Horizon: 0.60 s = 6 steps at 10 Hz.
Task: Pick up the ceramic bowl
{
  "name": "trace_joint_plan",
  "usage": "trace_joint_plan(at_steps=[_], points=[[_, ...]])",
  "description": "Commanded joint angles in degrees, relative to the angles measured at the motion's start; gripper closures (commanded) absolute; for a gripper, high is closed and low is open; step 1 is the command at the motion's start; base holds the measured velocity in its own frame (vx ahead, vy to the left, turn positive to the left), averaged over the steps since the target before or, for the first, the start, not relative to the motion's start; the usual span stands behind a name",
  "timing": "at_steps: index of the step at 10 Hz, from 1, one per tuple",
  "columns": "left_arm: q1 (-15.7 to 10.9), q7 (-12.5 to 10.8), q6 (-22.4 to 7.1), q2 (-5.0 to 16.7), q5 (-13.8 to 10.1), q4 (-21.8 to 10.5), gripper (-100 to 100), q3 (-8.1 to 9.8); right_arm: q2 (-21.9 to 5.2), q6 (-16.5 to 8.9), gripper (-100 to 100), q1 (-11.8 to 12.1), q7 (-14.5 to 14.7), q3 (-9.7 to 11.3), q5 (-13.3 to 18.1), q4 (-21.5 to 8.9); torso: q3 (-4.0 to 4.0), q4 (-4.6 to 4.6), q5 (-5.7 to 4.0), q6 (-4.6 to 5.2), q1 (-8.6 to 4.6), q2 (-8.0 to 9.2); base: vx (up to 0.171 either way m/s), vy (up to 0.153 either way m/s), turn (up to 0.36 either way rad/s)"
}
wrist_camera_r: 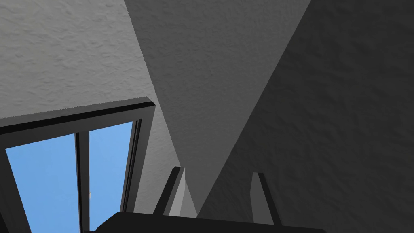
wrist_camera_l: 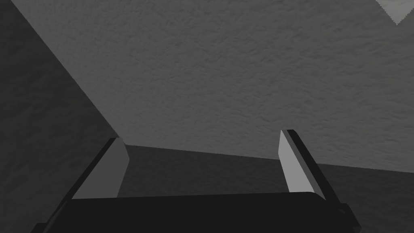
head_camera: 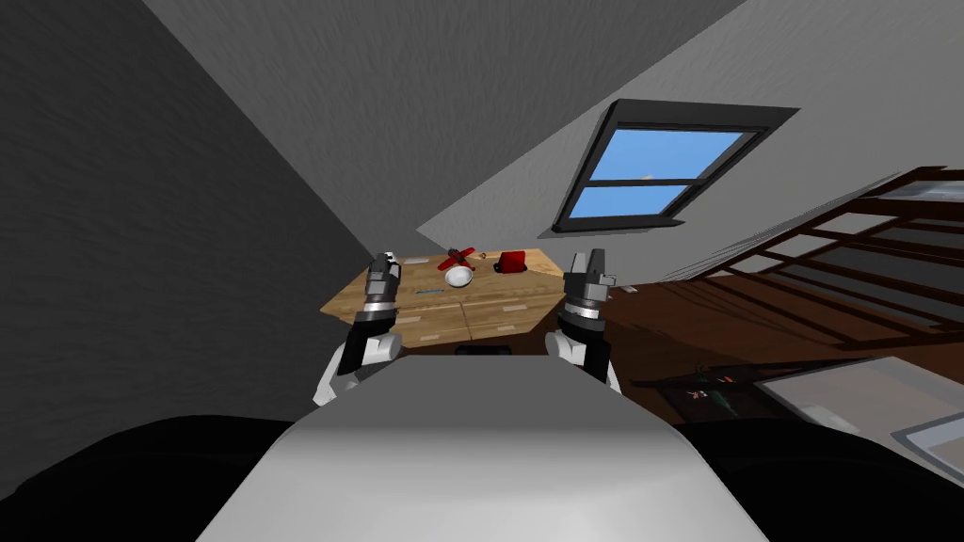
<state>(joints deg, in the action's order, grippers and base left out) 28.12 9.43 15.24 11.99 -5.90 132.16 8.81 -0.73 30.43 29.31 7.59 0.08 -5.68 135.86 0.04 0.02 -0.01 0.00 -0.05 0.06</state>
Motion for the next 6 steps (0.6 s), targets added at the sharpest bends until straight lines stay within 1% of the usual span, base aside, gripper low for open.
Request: trace_joint_plan(at_steps=[1, 2, 3, 4, 5, 6], points=[[-0.6, 0.1, -2.9, 1.5, -1.1, -0.2, -100, 1.65, 0.0, 0.0, 0, 0.0, 0.0, 0.0, 0.0, 0.0, 0.0, 0.0, 0.0, 0.0, 0.0, 0.0, -0.02, -0.022, -0.067], [-0.6, 0.1, -4.7, 1.5, -1.1, -0.2, -100, 1.65, 0.0, 0.0, 0, 0.0, 0.0, 0.0, 0.0, 0.0, 0.0, 0.0, 0.0, 0.01, -0.01, 0.01, -0.014, -0.016, -0.049], [-0.6, 0.1, -5.1, 1.5, -1.1, -0.2, -100, 1.65, 0.0, 0.0, 0, 0.0, 0.0, 0.0, 0.0, 0.0, 0.0, 0.0, 0.0, 0.0, 0.01, 0.0, 0.0, 0.0, 0.0], [-1.1, 0.3, -7.3, 2.7, -2.1, -0.3, -100, 3.04, 0.0, 0.0, 0, 0.0, 0.0, 0.0, 0.0, 0.0, -0.02, -0.01, 0.01, -0.01, 0.05, -0.04, -0.017, -0.019, -0.058], [-1.1, 0.3, -8.9, 2.7, -2.1, -0.3, -100, 3.04, 0.0, 0.0, 0, 0.0, 0.0, 0.0, 0.0, 0.0, -0.01, 0.0, 0.0, 0.01, 0.0, -0.01, -0.03, -0.028, -0.061], [-1.7, 0.4, -10.6, 3.9, -3.1, -0.4, -100, 4.45, 0.0, 0.0, 0, 0.0, 0.0, 0.0, 0.0, 0.0, 0.02, 0.01, -0.01, 0.0, -0.03, 0.03, -0.037, -0.036, -0.089]])
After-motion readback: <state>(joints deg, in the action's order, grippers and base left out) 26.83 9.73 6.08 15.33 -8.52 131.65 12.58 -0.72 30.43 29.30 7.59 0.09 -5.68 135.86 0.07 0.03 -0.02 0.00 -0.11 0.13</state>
